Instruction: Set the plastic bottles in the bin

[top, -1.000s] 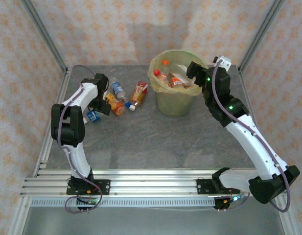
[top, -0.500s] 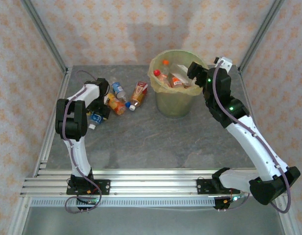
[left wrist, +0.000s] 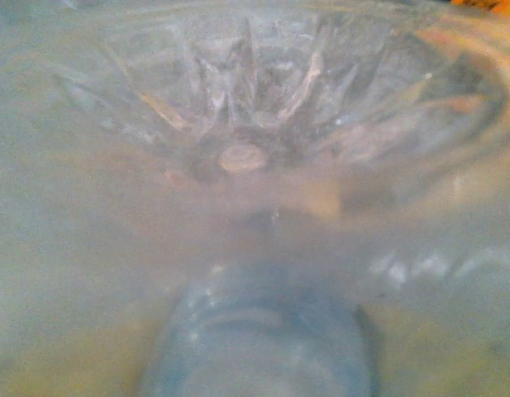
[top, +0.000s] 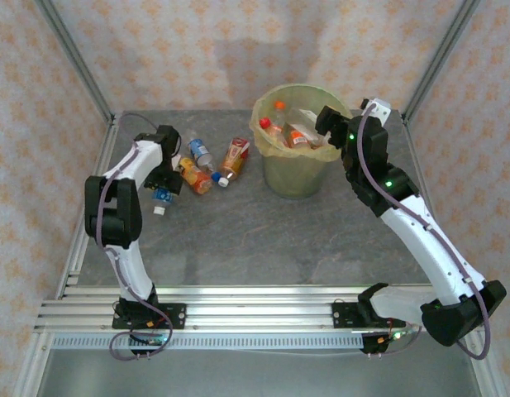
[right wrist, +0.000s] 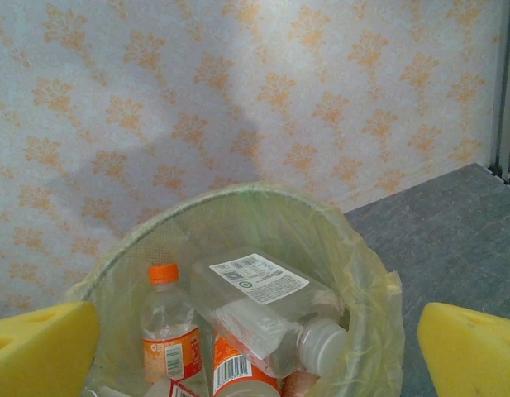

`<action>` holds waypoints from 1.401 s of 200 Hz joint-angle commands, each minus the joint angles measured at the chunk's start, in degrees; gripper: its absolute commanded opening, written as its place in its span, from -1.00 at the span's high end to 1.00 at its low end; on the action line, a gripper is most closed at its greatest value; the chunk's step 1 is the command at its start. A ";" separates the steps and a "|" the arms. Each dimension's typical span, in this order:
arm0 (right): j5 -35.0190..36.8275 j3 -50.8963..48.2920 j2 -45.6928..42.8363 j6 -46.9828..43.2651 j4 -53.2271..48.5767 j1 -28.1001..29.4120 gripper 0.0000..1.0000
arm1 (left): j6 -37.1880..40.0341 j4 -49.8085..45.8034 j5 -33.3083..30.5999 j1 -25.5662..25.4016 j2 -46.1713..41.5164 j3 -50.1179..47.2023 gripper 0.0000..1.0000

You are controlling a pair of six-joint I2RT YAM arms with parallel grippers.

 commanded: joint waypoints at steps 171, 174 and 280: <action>0.61 0.00 -4.62 -0.04 -3.85 0.03 -0.98 | -31.24 20.87 24.71 -11.08 -25.59 10.95 0.04; 0.71 0.01 -4.62 -0.17 -3.94 0.03 -0.98 | -32.10 21.64 25.12 -11.50 -25.35 11.37 0.04; 3.60 -0.79 -5.23 0.51 -5.59 0.03 -0.98 | -42.45 28.93 14.88 -27.40 -5.35 36.47 0.03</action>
